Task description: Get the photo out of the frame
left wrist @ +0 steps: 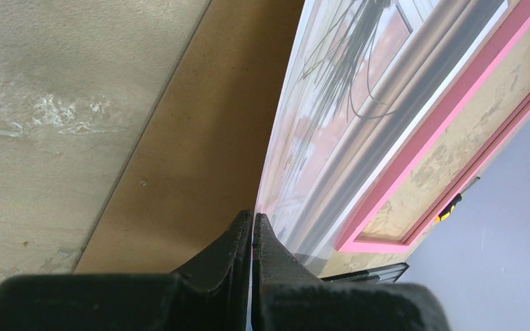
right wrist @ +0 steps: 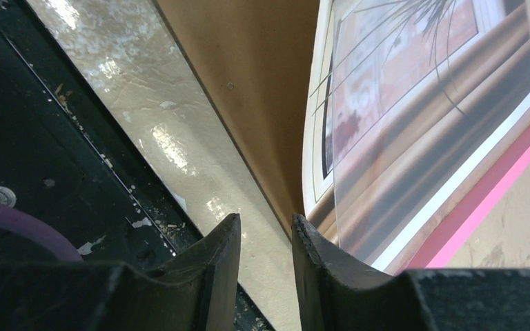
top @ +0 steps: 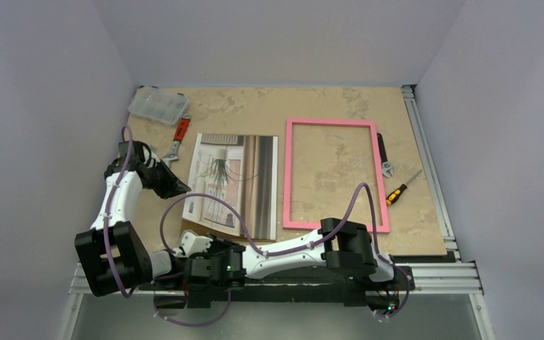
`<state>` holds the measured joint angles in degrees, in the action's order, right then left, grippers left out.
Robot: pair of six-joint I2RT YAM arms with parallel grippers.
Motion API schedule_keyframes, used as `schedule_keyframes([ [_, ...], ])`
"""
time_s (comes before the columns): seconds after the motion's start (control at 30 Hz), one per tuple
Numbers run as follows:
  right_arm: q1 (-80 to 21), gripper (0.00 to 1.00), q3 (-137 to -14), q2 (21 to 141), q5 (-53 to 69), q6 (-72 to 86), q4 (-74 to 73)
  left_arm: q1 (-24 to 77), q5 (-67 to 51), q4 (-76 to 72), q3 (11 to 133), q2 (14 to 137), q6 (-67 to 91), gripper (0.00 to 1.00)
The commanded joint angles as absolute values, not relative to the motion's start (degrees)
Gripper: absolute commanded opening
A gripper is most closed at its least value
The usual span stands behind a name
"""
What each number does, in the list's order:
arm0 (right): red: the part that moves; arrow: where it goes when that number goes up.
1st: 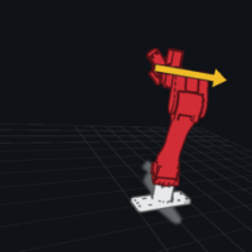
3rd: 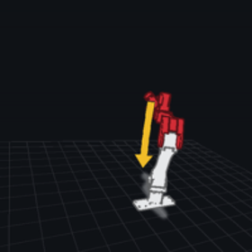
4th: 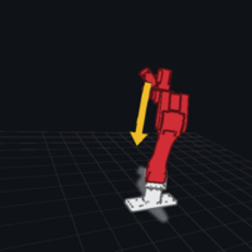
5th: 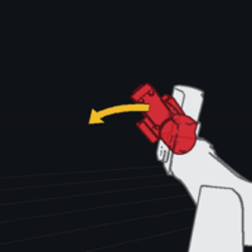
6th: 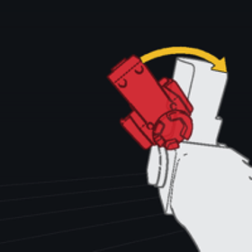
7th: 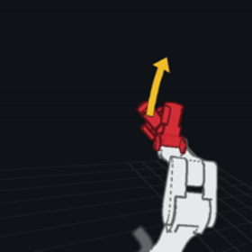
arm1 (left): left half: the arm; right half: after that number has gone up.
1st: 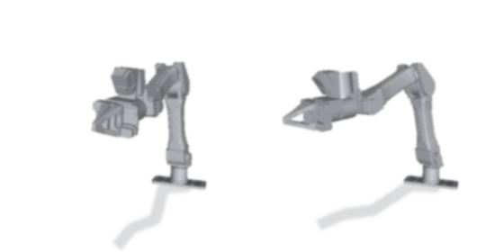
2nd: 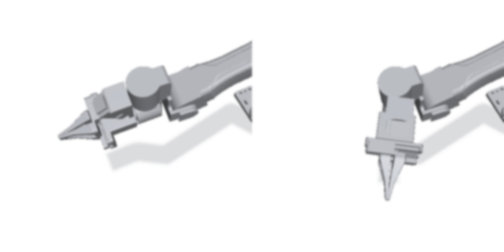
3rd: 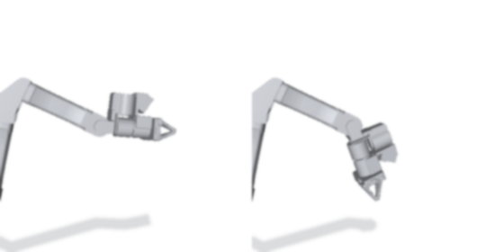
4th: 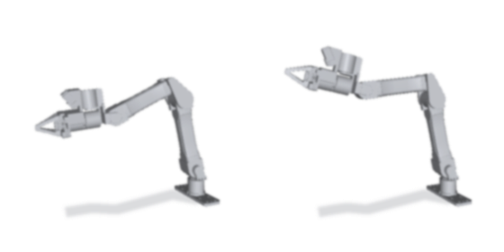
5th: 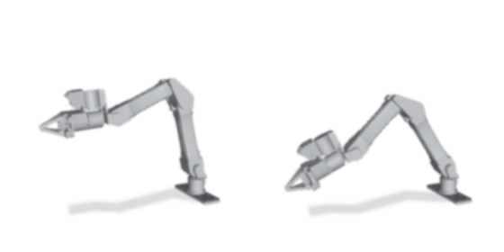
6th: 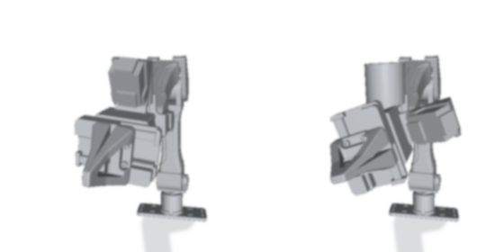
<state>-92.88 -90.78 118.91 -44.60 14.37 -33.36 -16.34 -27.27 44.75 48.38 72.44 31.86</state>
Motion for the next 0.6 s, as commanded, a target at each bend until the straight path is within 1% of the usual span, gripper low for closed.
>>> schedule_keyframes([
  [0.0, -92.9, 0.30, -94.1, 119.1, -49.1, 17.8, -36.5, -16.1, -27.1, 45.2, 50.4, 72.5, 30.5, 0.00],
  [0.13, -92.9, 0.32, -95.4, 120.4, -50.4, 19.3, -39.1, -16.1, -27.0, 45.2, 50.0, 72.5, 30.6, 0.00],
  [0.3, -92.9, 0.33, -94.8, 121.4, -50.4, 18.4, -37.3, -16.0, -27.3, 45.1, 50.1, 72.5, 30.9, 0.00],
  [0.5, -92.9, 0.26, -95.2, 122.2, -50.2, 17.2, -35.8, -16.1, -27.4, 45.5, 50.4, 72.3, 31.0, 0.00],
  [0.57, -92.9, 0.26, -94.9, 122.6, -50.6, 16.5, -34.8, -16.1, -27.4, 45.5, 50.4, 72.4, 31.0, 0.00],
])
